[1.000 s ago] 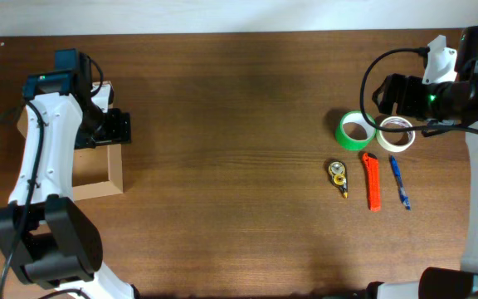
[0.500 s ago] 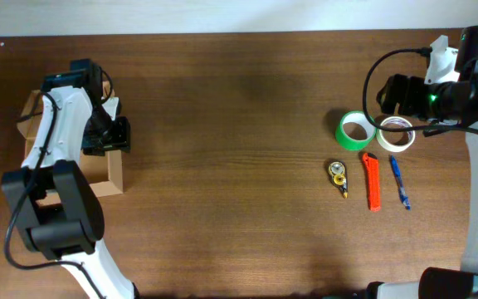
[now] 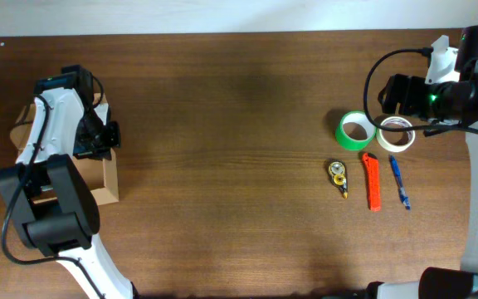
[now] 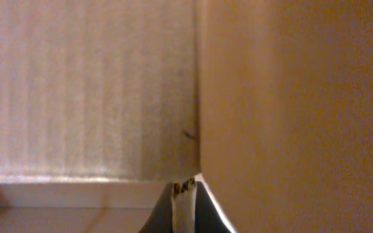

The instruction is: Pack container

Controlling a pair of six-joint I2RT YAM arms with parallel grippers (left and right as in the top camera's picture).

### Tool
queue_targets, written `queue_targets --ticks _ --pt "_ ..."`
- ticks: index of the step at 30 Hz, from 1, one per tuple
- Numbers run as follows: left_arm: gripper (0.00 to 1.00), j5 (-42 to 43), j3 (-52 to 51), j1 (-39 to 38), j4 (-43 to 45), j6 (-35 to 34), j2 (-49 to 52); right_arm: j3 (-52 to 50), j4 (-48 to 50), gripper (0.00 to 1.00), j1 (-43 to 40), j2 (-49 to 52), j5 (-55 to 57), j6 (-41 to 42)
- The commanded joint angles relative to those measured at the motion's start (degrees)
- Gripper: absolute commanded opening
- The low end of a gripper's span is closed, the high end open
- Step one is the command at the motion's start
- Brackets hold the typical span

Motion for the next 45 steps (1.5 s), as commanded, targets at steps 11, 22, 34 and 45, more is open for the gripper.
queue_targets --ticks 11,22,34,45 --pt "0.02 -0.8 15.3 -13.5 -7.3 -9.4 1.5 1.1 0.2 0.96 -0.3 0.1 1.2 0.5" --pt "0.02 -0.7 43.0 -25.2 -9.0 -18.6 1.5 1.1 -0.8 0.95 -0.3 0.1 2.7 0.5" --pt "0.02 -0.3 50.0 -45.0 -7.8 -26.3 2.4 1.1 -0.9 0.95 -0.3 0.1 2.7 0.5" --pt "0.02 -0.2 50.0 -56.6 -15.8 -31.3 11.0 1.1 -1.6 0.95 -0.3 0.1 2.6 0.7"
